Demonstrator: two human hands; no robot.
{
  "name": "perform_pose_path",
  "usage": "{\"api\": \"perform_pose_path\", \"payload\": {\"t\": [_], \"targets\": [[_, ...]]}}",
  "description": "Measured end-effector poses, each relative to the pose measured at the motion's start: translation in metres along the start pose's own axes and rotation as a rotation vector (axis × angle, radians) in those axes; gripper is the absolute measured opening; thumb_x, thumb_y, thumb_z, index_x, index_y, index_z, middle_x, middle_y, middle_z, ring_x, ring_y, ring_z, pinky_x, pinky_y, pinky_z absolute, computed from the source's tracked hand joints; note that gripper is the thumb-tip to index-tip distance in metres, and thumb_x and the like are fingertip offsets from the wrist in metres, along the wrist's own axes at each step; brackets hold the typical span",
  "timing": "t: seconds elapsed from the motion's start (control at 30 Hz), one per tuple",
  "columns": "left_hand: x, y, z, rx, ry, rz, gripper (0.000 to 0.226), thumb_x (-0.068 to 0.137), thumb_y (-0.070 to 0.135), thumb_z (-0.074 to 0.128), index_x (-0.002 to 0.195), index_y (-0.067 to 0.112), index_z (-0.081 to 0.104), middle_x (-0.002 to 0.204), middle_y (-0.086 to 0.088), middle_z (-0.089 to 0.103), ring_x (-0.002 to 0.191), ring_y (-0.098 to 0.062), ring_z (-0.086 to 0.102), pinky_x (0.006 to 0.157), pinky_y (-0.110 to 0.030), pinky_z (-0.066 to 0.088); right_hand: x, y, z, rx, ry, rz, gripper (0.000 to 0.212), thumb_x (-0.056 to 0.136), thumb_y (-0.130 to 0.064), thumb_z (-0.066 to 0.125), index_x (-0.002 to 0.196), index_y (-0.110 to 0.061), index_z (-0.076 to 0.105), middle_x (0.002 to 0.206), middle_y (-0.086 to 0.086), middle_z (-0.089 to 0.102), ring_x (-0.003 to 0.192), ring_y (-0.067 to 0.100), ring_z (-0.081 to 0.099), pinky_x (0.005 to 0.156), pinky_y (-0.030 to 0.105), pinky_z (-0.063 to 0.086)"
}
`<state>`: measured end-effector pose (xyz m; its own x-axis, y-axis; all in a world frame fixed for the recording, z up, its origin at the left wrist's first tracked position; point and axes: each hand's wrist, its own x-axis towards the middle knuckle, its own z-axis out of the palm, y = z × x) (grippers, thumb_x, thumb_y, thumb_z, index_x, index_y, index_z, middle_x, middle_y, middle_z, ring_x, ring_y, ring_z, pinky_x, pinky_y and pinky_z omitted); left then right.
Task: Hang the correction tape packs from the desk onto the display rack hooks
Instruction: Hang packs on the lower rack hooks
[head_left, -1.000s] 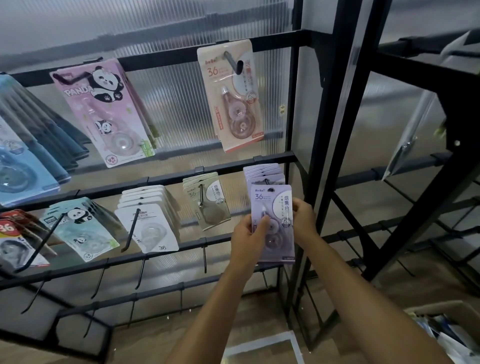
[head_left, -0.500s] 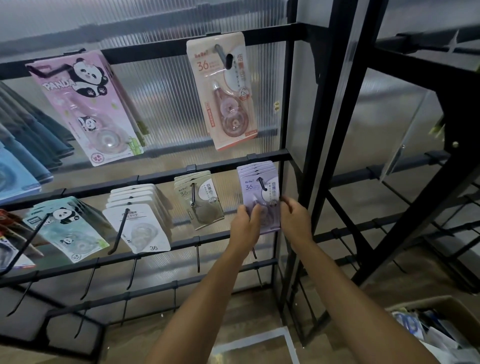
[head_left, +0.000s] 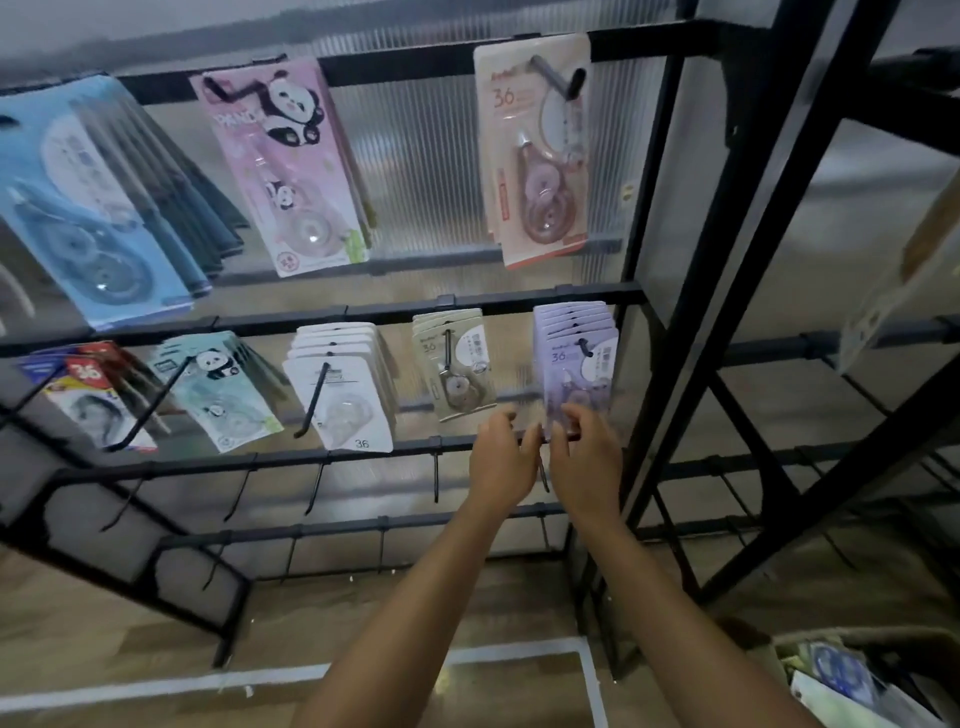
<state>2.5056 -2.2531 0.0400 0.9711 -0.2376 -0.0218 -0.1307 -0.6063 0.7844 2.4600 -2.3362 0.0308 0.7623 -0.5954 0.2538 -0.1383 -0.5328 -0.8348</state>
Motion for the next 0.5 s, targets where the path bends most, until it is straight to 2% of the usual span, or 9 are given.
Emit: {"api": "perform_pose_path", "payload": {"t": [0.07, 0.23, 0.4, 0.5], "targets": [[-0.011, -0.011, -0.016, 0.02, 0.029, 0.042, 0.037, 0.098, 0.031, 0.05, 0.127, 0.007, 0.053, 0.123, -0.009, 0.06, 0.115, -0.021, 0.056, 0.096, -0.035, 0.046, -0.014, -0.009, 0.01, -0.025, -0.048, -0.02, 0.025, 0.093, -0.014, 0.053, 0.115, -0.006, 0.06, 0.112, 0.01, 0.062, 0.105, 0.023, 0.055, 0.089, 0.028, 0.039], [-0.049, -0.055, -0.068, 0.09, 0.135, 0.05, 0.032, 0.098, 0.028, 0.05, 0.119, 0.006, 0.06, 0.116, -0.01, 0.065, 0.111, -0.023, 0.057, 0.089, -0.028, 0.04, -0.059, -0.043, 0.045, -0.037, -0.22, -0.111, 0.024, 0.091, -0.009, 0.054, 0.113, -0.004, 0.062, 0.115, 0.011, 0.062, 0.109, 0.028, 0.053, 0.095, 0.034, 0.038], [-0.103, -0.119, -0.144, 0.183, 0.264, -0.087, 0.042, 0.098, 0.034, 0.048, 0.133, 0.01, 0.051, 0.132, -0.01, 0.055, 0.121, -0.024, 0.05, 0.098, -0.034, 0.039, -0.124, -0.095, 0.099, -0.034, -0.424, -0.206, 0.031, 0.092, -0.013, 0.056, 0.122, -0.004, 0.06, 0.13, 0.012, 0.057, 0.123, 0.028, 0.047, 0.103, 0.027, 0.03], [-0.149, -0.162, -0.199, 0.245, 0.344, -0.163, 0.041, 0.098, 0.032, 0.049, 0.133, 0.012, 0.051, 0.131, -0.009, 0.056, 0.121, -0.025, 0.049, 0.098, -0.035, 0.04, -0.18, -0.136, 0.132, -0.013, -0.536, -0.285, 0.03, 0.091, -0.012, 0.057, 0.12, -0.006, 0.062, 0.126, 0.012, 0.06, 0.118, 0.028, 0.05, 0.096, 0.024, 0.032]]}}
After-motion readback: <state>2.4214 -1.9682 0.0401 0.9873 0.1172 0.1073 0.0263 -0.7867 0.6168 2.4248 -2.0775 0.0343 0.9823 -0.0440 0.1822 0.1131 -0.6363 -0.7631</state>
